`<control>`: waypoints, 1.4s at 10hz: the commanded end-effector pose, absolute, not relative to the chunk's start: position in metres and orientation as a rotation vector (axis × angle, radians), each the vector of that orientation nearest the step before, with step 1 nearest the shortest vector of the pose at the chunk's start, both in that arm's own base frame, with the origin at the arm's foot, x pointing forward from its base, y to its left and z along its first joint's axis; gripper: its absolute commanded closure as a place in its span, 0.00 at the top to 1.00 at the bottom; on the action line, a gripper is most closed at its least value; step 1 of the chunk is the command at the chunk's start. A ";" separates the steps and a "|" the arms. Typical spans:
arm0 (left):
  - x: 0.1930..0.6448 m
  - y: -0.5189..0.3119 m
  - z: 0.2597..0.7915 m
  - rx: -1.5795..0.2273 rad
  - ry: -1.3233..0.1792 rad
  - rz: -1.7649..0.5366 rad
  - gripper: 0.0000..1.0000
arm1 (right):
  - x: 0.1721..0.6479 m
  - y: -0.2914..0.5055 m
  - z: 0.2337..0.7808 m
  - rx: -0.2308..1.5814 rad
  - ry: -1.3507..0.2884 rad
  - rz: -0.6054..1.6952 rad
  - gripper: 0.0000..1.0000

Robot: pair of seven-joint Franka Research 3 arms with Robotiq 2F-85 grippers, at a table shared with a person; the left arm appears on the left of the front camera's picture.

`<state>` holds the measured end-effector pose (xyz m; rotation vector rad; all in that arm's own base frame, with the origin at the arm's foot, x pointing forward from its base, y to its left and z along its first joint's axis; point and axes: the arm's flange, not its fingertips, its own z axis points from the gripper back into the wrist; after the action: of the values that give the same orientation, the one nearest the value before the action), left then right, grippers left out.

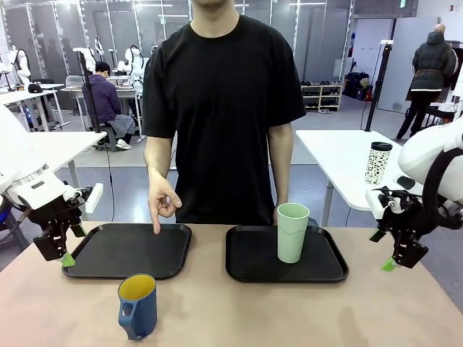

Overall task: Sort and store the cups by type.
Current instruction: Pick up the Handle plastic cup and place it into the empty Flat Tray.

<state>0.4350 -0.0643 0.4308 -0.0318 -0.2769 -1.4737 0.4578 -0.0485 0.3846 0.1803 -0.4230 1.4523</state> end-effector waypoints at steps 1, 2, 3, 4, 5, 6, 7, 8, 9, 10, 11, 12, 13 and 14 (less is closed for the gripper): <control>0.423 -0.059 0.416 -0.158 -0.404 -1.489 1.00 | 0.457 -0.048 0.384 0.173 -0.419 1.459 1.00; 0.412 -0.053 0.408 -0.212 -0.452 -1.498 1.00 | 0.457 -0.048 0.384 0.173 -0.419 1.459 1.00; 0.405 -0.049 0.397 -0.274 -0.465 -1.507 1.00 | 0.457 -0.048 0.384 0.173 -0.419 1.459 1.00; 0.400 -0.048 0.387 -0.295 -0.461 -1.529 1.00 | 0.457 -0.048 0.384 0.173 -0.419 1.459 1.00; 0.392 -0.049 0.374 -0.358 -0.486 -1.542 1.00 | 0.457 -0.048 0.384 0.173 -0.419 1.459 1.00; 0.390 -0.048 0.363 -0.395 -0.515 -1.544 1.00 | 0.457 -0.048 0.384 0.173 -0.419 1.459 1.00; 0.386 -0.044 0.352 -0.459 -0.574 -1.532 1.00 | 0.457 -0.048 0.384 0.173 -0.419 1.459 1.00; 0.383 -0.036 0.340 -0.531 -0.669 -1.502 1.00 | 0.457 -0.048 0.384 0.173 -0.419 1.459 1.00; 0.383 -0.031 0.324 -0.540 -0.722 -1.448 1.00 | 0.457 -0.048 0.384 0.173 -0.419 1.459 1.00; 0.382 -0.027 0.312 -0.582 -0.772 -1.431 1.00 | 0.457 -0.048 0.384 0.173 -0.419 1.459 1.00; 0.381 -0.024 0.302 -0.646 -0.816 -1.414 1.00 | 0.457 -0.048 0.384 0.173 -0.419 1.459 1.00; 0.380 -0.021 0.290 -0.705 -0.838 -1.397 1.00 | 0.457 -0.048 0.384 0.173 -0.419 1.459 1.00; 0.380 -0.019 0.283 -0.795 -0.870 -1.384 1.00 | 0.457 -0.048 0.384 0.173 -0.419 1.459 1.00; 0.381 -0.018 0.277 -0.852 -0.887 -1.399 1.00 | 0.457 -0.048 0.384 0.173 -0.419 1.459 1.00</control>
<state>0.3821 -0.0195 0.2862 -0.7805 -0.8640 -1.3813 0.4578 -0.0486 0.3846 0.1803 -0.4233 1.4521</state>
